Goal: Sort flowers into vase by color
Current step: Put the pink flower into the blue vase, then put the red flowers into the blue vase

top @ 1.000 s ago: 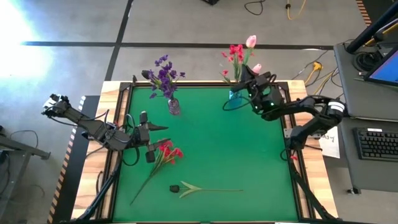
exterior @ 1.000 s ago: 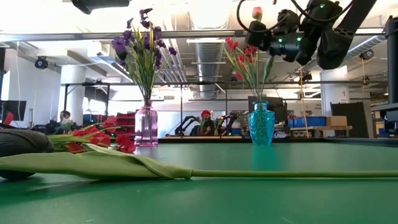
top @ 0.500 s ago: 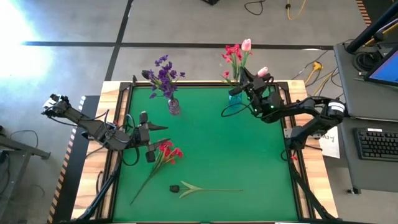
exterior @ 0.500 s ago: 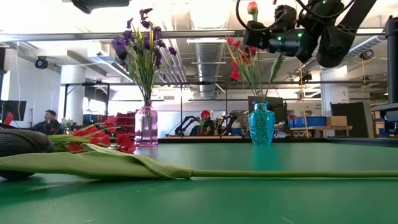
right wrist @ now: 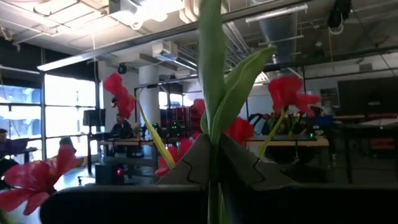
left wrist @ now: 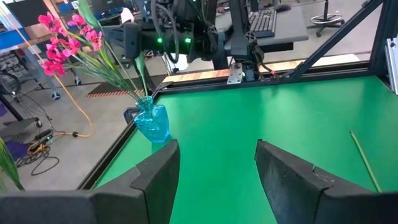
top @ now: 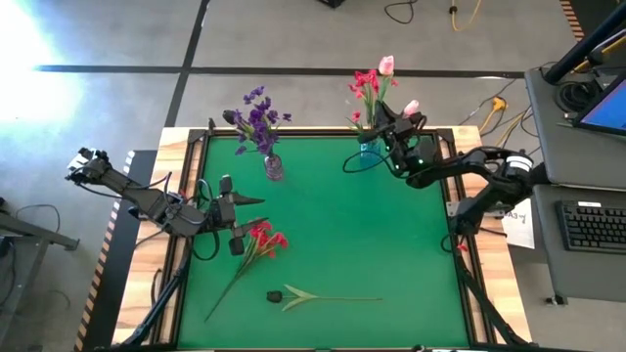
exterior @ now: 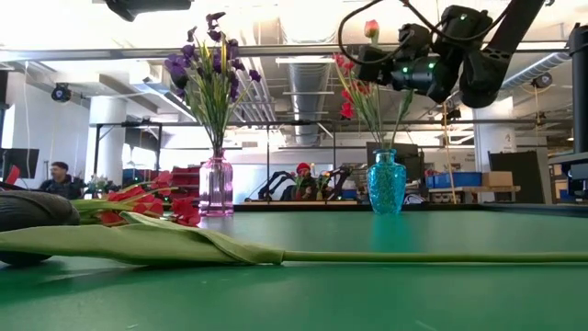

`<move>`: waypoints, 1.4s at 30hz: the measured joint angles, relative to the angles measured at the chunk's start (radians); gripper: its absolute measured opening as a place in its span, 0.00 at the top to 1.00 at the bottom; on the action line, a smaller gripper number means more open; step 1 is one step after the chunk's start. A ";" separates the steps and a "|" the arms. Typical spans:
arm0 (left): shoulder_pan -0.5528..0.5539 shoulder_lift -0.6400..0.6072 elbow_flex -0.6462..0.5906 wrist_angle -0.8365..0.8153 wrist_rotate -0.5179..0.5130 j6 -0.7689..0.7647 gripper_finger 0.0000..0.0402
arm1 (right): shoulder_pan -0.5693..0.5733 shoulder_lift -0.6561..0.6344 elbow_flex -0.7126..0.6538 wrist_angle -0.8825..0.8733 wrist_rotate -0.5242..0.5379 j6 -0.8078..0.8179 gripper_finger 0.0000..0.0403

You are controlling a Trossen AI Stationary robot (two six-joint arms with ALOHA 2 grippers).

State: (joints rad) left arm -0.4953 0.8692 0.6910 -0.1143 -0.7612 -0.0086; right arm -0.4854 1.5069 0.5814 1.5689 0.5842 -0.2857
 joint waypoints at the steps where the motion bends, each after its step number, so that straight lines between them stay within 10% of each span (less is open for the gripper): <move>1: 0.000 0.000 0.000 0.000 0.000 0.000 0.51 | 0.000 0.004 0.003 0.000 -0.001 0.002 0.97; 42: 0.000 0.000 0.000 -0.006 -0.016 -0.015 0.51 | 0.202 -0.135 0.001 -0.009 0.208 -0.272 0.45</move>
State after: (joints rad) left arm -0.4953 0.8692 0.6910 -0.1207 -0.7776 -0.0235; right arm -0.2832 1.3724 0.5819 1.5600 0.7919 -0.5577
